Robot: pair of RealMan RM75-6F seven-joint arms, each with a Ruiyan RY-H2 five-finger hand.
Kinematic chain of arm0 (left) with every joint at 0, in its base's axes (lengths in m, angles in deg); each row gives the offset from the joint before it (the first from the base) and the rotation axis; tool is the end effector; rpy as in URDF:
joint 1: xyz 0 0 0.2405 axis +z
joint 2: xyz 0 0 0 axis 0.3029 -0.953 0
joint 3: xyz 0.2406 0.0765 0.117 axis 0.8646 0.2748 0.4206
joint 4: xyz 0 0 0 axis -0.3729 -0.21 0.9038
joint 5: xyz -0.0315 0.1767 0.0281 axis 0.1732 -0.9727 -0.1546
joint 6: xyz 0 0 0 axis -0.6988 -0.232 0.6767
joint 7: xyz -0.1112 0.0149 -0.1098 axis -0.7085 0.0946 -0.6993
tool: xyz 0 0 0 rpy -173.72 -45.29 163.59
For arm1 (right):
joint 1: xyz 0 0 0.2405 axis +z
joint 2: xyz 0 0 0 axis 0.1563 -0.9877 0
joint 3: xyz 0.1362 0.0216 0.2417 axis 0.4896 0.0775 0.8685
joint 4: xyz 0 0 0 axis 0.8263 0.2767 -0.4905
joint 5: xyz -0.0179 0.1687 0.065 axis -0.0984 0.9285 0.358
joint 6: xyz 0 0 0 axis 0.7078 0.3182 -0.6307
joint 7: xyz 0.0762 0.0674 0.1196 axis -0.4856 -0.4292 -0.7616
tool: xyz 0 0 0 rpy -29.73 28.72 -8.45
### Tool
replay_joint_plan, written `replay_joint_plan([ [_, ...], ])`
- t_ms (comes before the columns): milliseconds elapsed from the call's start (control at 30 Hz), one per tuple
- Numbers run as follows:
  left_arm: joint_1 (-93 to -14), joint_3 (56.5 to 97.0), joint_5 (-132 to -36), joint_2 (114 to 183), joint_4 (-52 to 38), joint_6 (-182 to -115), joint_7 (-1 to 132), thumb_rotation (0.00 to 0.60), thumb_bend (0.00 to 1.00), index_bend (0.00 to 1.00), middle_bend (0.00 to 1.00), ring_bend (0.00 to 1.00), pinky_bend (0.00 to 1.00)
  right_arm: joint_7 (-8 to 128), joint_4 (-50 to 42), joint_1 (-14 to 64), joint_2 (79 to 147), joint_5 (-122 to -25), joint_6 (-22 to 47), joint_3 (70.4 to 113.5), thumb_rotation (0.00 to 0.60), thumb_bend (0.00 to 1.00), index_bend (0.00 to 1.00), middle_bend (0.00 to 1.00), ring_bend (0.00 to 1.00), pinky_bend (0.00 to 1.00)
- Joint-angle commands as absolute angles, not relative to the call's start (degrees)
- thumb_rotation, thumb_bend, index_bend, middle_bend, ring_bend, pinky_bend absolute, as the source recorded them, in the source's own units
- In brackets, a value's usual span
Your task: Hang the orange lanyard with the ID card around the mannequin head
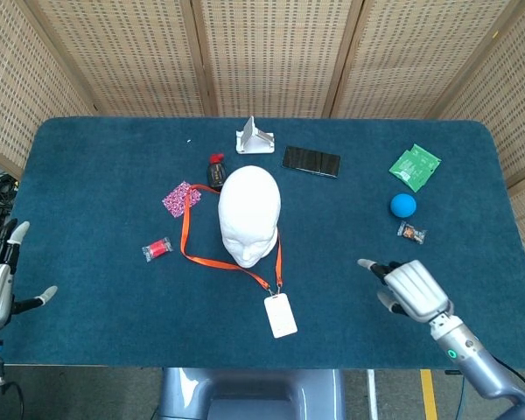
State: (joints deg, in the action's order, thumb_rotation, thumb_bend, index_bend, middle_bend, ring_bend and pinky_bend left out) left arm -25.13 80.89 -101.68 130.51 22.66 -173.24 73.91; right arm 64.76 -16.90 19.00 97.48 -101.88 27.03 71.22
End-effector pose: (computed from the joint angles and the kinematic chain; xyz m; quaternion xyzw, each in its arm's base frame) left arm -0.2932 0.2069 0.1945 -0.5459 -0.3929 -0.4114 0.6151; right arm -0.2597 -0.2653 0.1286 0.7719 -0.2823 0.3652 0.4371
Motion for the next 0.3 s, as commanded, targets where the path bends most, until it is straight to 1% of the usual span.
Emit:
replay_joint_plan([
  [33,-23.29,82.07,-103.71,131.67,20.70,-175.22,72.60,0.600,0.00,0.00,0.00,0.00,0.00,60.04,-15.98,12.21,95.75,-98.92,33.05,71.21,0.600,0.00,0.00,0.00,0.00,0.00],
  [200,-22.45,83.04,-104.62,131.14,20.04,-174.61,70.94,0.600,0.00,0.00,0.00,0.00,0.00,57.79,-15.15,7.50,96.99,-98.49,39.16,73.62,0.600,0.00,0.00,0.00,0.00,0.00],
  [300,-22.09,82.84,-104.73,130.58,19.61,-174.59,69.31,0.600,0.00,0.00,0.00,0.00,0.00,55.38,-13.16,5.03,99.22,-99.06,43.32,75.54,0.600,0.00,0.00,0.00,0.00,0.00],
])
